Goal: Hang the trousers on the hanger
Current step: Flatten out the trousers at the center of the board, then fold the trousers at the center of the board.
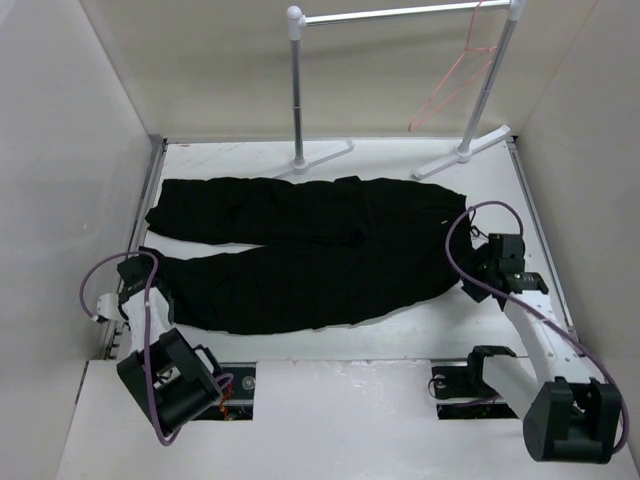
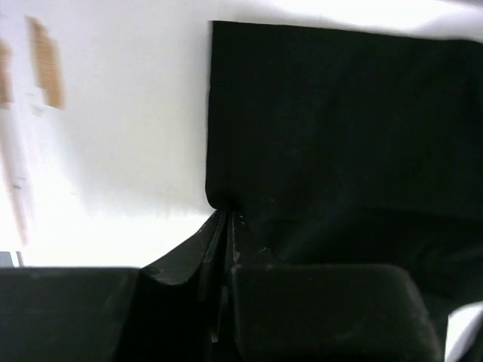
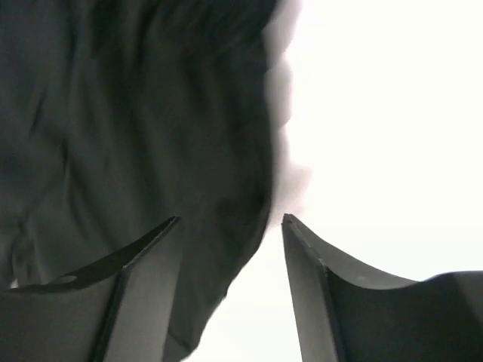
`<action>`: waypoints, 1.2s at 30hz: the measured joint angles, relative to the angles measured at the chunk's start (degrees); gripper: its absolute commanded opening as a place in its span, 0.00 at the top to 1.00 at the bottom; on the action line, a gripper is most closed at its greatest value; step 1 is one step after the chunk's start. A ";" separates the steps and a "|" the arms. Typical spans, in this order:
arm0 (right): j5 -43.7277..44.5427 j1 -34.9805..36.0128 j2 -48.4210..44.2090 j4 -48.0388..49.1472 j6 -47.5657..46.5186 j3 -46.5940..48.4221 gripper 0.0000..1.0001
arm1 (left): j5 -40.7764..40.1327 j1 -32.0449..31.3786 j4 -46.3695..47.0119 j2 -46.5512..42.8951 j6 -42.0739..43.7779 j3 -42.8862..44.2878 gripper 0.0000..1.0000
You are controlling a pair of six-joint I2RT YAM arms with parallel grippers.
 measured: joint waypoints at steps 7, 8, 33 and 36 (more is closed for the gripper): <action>1.84 -3.26 10.34 4.83 2.71 0.00 0.56 | 0.22 -5.97 0.55 -0.48 0.00 3.10 1.00; 1.95 -3.21 12.37 5.73 2.80 0.04 0.65 | 0.24 -6.25 0.61 -0.48 0.02 3.34 1.00; 7.67 -3.72 -2.99 -14.32 -1.79 11.96 0.99 | -12.79 -13.64 -17.68 -8.52 9.94 28.09 1.00; 7.89 -2.97 0.83 -13.42 -2.49 16.15 0.99 | -14.69 -16.22 -17.38 -3.82 10.62 33.90 1.00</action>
